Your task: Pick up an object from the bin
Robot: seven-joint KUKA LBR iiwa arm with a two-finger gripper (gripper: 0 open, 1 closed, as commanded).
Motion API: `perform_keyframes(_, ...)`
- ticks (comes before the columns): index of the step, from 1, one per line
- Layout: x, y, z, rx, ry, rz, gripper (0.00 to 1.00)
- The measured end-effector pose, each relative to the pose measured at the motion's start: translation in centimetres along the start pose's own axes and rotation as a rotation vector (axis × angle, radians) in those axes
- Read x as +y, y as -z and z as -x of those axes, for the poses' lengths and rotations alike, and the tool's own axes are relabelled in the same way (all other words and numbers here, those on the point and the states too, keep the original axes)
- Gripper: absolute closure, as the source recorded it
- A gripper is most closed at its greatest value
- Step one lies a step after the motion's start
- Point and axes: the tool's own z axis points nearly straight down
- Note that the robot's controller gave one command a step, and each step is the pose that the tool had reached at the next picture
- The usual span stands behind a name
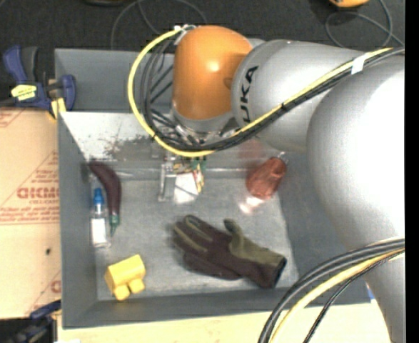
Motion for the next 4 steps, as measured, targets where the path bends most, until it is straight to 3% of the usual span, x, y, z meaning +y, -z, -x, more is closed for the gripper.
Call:
perform_keyframes(1,0.0,0.2,0.0,-0.001,0.000,0.000,0.00)
perform_keyframes(2,-0.5,0.7,-0.3,-0.006,0.112,-0.001,0.00)
perform_keyframes(3,-1.5,0.2,-0.8,-0.006,0.344,-0.002,0.00)
perform_keyframes(4,-4.8,-2.6,-4.2,-0.012,0.198,0.002,0.00)
